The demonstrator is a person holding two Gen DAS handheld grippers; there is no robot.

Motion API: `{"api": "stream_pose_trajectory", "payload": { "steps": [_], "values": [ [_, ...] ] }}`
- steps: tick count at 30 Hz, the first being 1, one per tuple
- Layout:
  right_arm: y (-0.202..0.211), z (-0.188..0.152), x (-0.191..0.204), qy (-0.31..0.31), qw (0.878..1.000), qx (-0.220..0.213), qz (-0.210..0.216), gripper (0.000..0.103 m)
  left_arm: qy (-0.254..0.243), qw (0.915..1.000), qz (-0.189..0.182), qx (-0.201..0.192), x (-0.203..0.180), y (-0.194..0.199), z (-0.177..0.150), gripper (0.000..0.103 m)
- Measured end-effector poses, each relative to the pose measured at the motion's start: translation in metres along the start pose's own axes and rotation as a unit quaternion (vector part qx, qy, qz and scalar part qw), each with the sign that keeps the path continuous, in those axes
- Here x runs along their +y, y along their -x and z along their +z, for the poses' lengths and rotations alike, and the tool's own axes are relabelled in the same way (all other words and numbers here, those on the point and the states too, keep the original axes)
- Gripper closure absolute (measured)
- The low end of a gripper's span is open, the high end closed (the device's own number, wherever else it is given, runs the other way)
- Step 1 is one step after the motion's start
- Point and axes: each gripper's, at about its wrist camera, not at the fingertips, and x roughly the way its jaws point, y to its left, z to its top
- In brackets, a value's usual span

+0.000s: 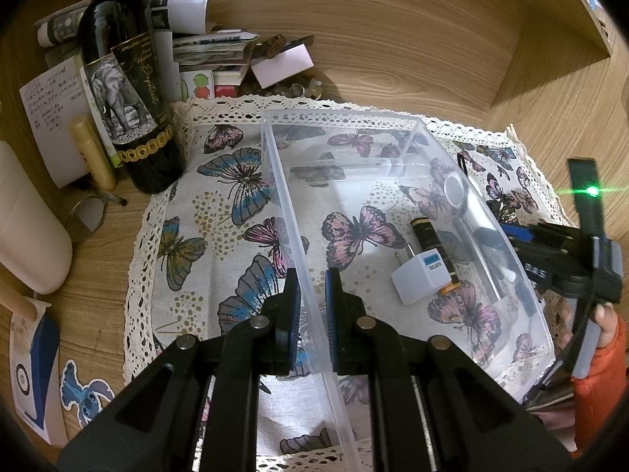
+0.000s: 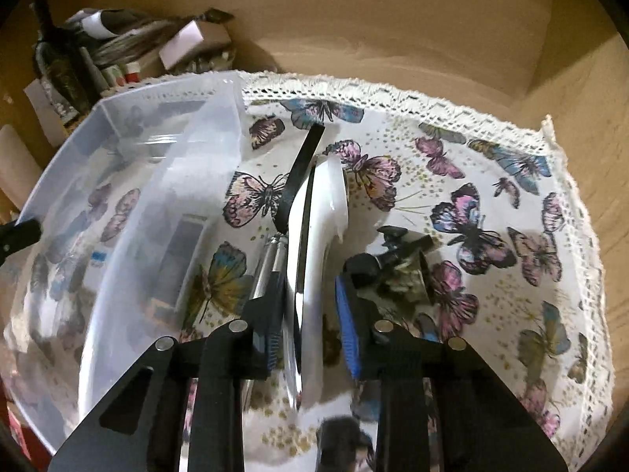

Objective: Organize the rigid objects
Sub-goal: 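Grasp the white handheld device with the right gripper and lift it, then lower the white device into the clear box and open the right gripper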

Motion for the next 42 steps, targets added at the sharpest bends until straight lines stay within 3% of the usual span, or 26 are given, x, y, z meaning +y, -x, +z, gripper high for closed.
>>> {"api": "stream_pose_trajectory", "payload": {
  "steps": [3, 6, 21, 31, 42],
  "values": [
    [-0.012, 0.003, 0.003, 0.003, 1.000, 0.013, -0.002, 0.084, 0.001, 1.0000, -0.002, 0.000, 0.000, 0.000, 0.000, 0.092],
    [-0.009, 0.001, 0.006, 0.008, 1.000, -0.001, -0.005, 0.086, 0.001, 1.0000, -0.002, 0.000, -0.001, 0.000, 0.000, 0.092],
    [0.067, 0.000, 0.000, -0.008, 0.995, -0.097, -0.007, 0.086, 0.000, 1.0000, -0.002, -0.001, -0.001, 0.000, -0.001, 0.092],
    [0.107, 0.008, 0.032, 0.021, 0.988, -0.150, 0.027, 0.086, -0.002, 1.0000, -0.001, -0.001, 0.001, -0.001, 0.000, 0.092],
    [0.102, 0.015, 0.069, 0.061, 0.985, -0.150, 0.050, 0.086, -0.003, 1.0000, 0.000, -0.001, 0.001, -0.001, 0.000, 0.092]
  ]
}}
